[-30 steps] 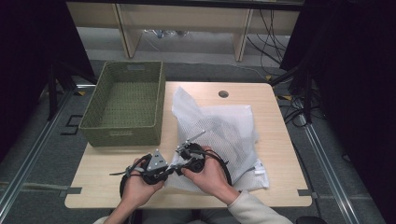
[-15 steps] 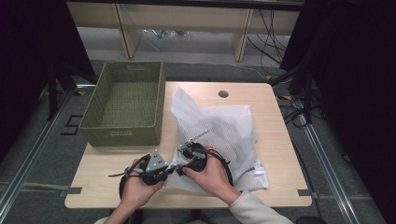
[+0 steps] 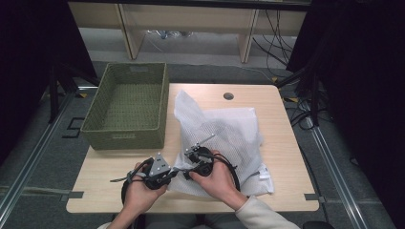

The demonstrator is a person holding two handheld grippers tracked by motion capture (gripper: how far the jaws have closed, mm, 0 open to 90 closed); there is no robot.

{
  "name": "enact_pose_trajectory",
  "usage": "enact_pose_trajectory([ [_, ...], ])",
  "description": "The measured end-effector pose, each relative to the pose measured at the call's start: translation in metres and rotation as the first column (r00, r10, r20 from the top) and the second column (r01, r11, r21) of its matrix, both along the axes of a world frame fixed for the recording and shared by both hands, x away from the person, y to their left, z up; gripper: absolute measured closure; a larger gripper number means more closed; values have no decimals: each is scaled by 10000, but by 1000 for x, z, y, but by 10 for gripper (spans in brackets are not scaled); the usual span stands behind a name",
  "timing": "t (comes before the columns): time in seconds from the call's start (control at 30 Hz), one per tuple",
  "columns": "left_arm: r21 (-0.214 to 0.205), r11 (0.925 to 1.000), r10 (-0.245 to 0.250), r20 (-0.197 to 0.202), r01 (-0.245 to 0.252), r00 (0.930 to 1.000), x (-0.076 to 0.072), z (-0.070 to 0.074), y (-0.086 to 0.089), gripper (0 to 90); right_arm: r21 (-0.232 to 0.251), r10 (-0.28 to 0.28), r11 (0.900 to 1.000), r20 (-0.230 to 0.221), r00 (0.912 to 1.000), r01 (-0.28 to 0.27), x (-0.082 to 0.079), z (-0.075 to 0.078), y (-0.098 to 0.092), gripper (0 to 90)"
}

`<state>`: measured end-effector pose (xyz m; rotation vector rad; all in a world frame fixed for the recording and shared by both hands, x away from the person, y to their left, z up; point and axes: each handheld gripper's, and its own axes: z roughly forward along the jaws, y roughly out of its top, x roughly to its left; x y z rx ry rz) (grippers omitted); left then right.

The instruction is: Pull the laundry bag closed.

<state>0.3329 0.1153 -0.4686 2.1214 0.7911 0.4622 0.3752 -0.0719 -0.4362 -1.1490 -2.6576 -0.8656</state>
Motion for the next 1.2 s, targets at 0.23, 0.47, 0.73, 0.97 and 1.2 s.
enact_pose_trajectory([
  [0.23,-12,10000,18,-104,-18,9999,0,0,1,884,-177,-73,9998,17,10000,74,-3,1,0,883],
  [0.47,-457,9986,236,-369,-253,9990,-4,4,2,884,-232,-275,9993,69,9996,277,-2,2,-5,883],
  [0.73,-685,9973,256,-307,-277,9992,-6,7,3,884,-151,-356,9992,100,9993,357,-6,6,-14,883],
  [0.97,-642,9979,16,-135,-25,9999,-5,8,4,884,-157,-483,9987,-55,9988,482,-7,7,-22,883],
  [1.2,-979,9952,81,-107,-91,9999,-7,10,2,883,-217,-514,9985,-79,9986,512,-8,7,-32,882],
])
